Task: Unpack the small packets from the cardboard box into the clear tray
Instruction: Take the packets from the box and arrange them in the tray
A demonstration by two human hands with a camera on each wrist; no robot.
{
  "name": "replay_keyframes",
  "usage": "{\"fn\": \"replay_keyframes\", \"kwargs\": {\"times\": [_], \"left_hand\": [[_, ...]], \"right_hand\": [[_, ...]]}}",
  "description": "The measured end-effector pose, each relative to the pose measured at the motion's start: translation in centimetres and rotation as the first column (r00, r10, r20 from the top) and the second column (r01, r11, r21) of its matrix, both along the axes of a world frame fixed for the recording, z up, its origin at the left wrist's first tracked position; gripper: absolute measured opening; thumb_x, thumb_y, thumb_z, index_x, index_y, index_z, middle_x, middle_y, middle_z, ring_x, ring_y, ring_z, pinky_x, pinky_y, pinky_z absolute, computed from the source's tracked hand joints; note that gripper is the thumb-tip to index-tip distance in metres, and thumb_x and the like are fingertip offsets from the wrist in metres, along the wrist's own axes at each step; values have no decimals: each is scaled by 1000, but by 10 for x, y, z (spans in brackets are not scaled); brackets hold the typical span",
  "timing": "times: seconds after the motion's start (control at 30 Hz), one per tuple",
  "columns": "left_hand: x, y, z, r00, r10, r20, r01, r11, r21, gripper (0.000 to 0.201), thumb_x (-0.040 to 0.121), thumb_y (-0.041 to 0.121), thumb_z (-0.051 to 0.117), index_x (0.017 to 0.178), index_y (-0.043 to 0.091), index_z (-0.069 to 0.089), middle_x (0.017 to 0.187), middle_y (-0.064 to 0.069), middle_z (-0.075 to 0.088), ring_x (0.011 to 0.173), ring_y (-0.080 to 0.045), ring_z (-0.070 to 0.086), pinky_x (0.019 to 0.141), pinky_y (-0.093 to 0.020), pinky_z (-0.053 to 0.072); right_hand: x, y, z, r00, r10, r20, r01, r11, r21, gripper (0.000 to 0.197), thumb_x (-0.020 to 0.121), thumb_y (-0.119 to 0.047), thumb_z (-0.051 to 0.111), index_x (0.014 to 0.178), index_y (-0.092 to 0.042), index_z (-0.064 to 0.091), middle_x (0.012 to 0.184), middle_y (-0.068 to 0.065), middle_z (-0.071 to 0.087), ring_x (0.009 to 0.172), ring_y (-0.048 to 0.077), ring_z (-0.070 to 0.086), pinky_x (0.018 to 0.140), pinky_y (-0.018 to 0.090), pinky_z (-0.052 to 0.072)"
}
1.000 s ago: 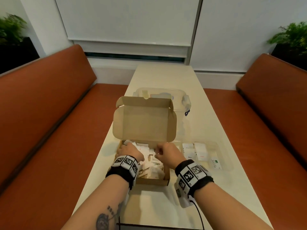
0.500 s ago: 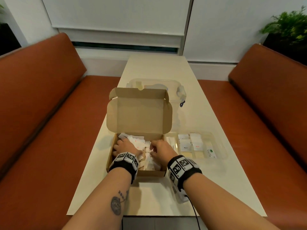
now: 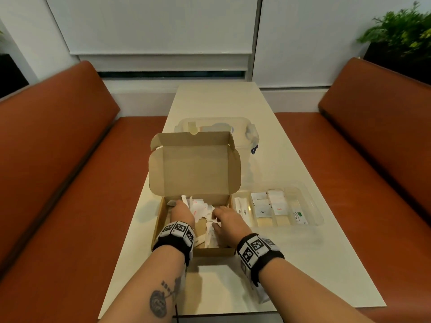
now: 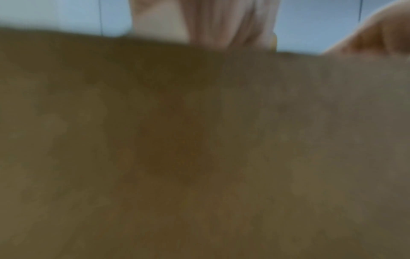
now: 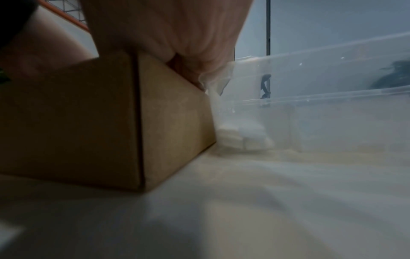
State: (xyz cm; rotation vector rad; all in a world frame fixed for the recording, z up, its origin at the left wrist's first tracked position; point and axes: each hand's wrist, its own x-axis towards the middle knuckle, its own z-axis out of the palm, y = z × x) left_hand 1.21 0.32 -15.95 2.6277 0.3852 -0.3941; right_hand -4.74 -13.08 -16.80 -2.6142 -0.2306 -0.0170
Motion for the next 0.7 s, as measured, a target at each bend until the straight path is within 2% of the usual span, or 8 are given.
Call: {"fn": "replay_keyframes", "kwargs": {"times": [0.1, 0.23, 0.3, 0.4, 0.47, 0.53, 0.6, 0.7], "left_hand": [[-2, 3, 11, 998, -51, 38, 53, 997, -59, 29, 91, 7, 58, 119, 0, 59, 121, -17, 62, 114, -29, 58, 92, -32, 46], [-5, 8, 22, 991, -10, 130, 49, 952, -302, 37, 83, 6, 67, 120, 3, 62, 117, -16, 65, 110, -31, 59, 91, -33, 46], [-4, 13, 26, 985, 18, 174, 58, 905, -421, 27, 81, 5, 69, 108, 6, 66, 108, -14, 67, 103, -29, 61, 86, -32, 46], [-3, 19, 31, 975, 78, 210, 62, 809, -585, 15, 79, 5, 73, 86, 15, 65, 93, -8, 68, 96, -27, 63, 89, -36, 49], [-3, 20, 33, 975, 90, 205, 73, 735, -674, 16, 78, 5, 73, 84, 18, 66, 92, -7, 69, 95, -26, 63, 92, -38, 48], [-3, 19, 34, 976, 115, 187, 73, 635, -769, 17, 79, 2, 72, 87, 16, 66, 89, -4, 68, 92, -23, 63, 90, -35, 47], [-2, 17, 35, 973, 168, 161, 52, 518, -854, 18, 80, -1, 70, 86, 15, 66, 85, -3, 66, 86, -21, 62, 82, -32, 49], [1, 13, 39, 956, 262, 132, 23, 382, -924, 17, 83, -2, 67, 87, 15, 64, 82, -4, 64, 76, -18, 62, 65, -26, 49]], "right_hand": [[0, -1, 1, 1000, -9, -15, 10, 1000, 28, 19, 90, -18, 55, 109, -13, 57, 109, 4, 57, 100, 18, 52, 84, 22, 38], [4, 1, 5, 995, -73, -62, 81, 989, 126, 16, 90, -19, 56, 104, -12, 59, 94, 0, 51, 86, 15, 49, 75, 20, 35], [6, 2, 9, 988, -128, -85, 143, 969, 202, 15, 89, -19, 57, 102, -13, 60, 91, 1, 54, 81, 12, 48, 72, 20, 38], [8, 6, 14, 974, -202, -104, 225, 921, 317, 15, 89, -20, 59, 102, -13, 62, 94, 4, 62, 84, 15, 56, 76, 23, 48], [10, 8, 17, 961, -256, -104, 276, 881, 383, 16, 90, -23, 59, 103, -14, 63, 94, 1, 63, 85, 13, 57, 76, 22, 48], [13, 8, 21, 942, -301, -146, 334, 819, 466, 19, 91, -24, 58, 105, -12, 62, 98, 1, 64, 90, 16, 60, 81, 28, 51], [14, 9, 25, 923, -291, -252, 385, 719, 579, 23, 91, -25, 58, 110, -12, 61, 103, 4, 65, 96, 20, 62, 88, 36, 53], [11, 12, 32, 902, -159, -402, 404, 642, 652, 33, 89, -28, 62, 118, -16, 55, 111, 5, 62, 99, 20, 62, 82, 33, 56]]}}
